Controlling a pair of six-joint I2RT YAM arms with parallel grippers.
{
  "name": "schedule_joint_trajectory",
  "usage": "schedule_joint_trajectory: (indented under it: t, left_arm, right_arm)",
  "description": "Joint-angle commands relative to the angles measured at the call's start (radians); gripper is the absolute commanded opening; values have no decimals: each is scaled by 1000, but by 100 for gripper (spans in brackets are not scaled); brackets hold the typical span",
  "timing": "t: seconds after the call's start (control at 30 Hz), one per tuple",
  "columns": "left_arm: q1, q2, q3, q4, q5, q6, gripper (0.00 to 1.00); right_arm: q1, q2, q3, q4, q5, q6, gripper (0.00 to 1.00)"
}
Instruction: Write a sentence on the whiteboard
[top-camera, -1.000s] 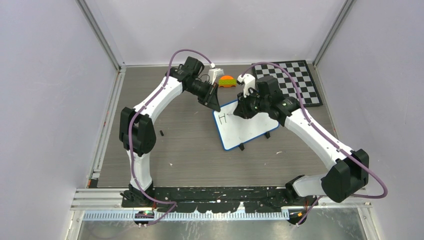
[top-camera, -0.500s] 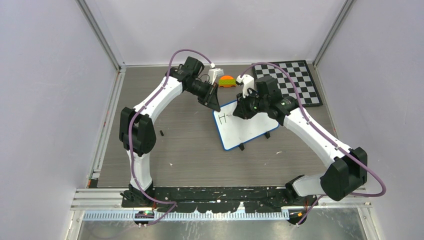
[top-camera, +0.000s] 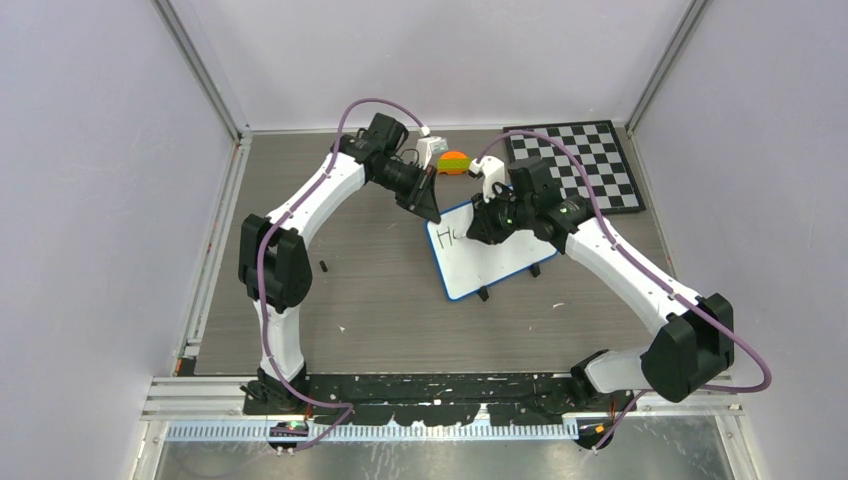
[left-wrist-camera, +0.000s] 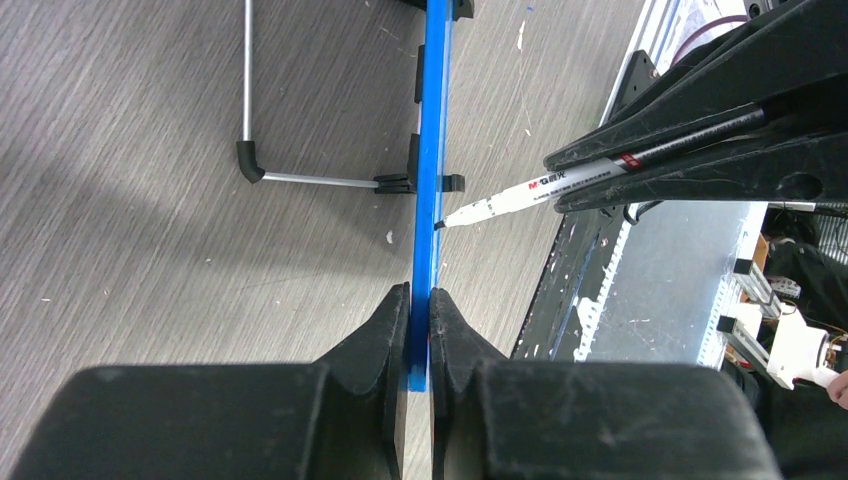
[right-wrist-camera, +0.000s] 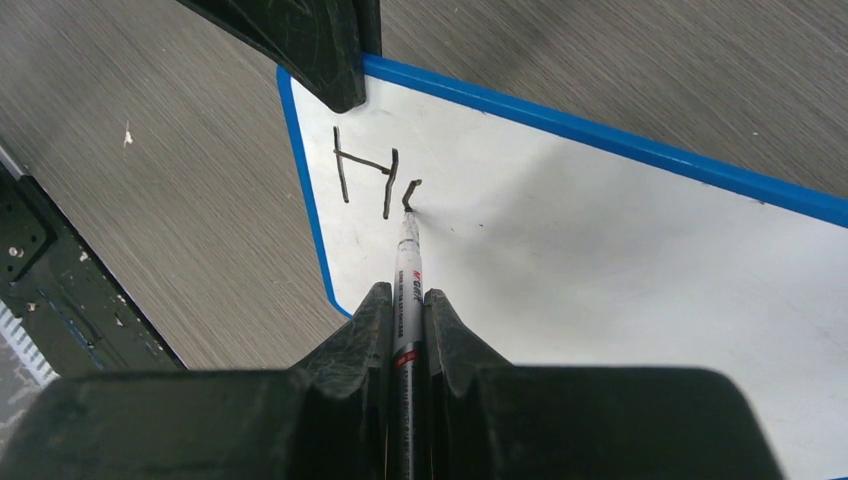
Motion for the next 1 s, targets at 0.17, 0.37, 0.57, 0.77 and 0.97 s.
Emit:
schedule_joint_trajectory:
  t: [0.17,0.37,0.57,0.77,0.97]
  left_arm:
    - [1,-45,17,1,11,-2,0]
    - [1,-41,17,3,13,-5,0]
    - [1,-45,12,4,14,-7,0]
    - [1,-46,11,6,14,-6,0]
    - [1,-43,14,6,14,-8,0]
  right_arm:
    - [-19,-43,14,-21,70,-62,0]
    - [-26,-33,55,-18,84,-53,0]
    - [-26,-15,75,-6,67,-32,0]
    - [-21,-1,98,-2,51,-18,0]
    - [4,9,99,-2,41,-10,0]
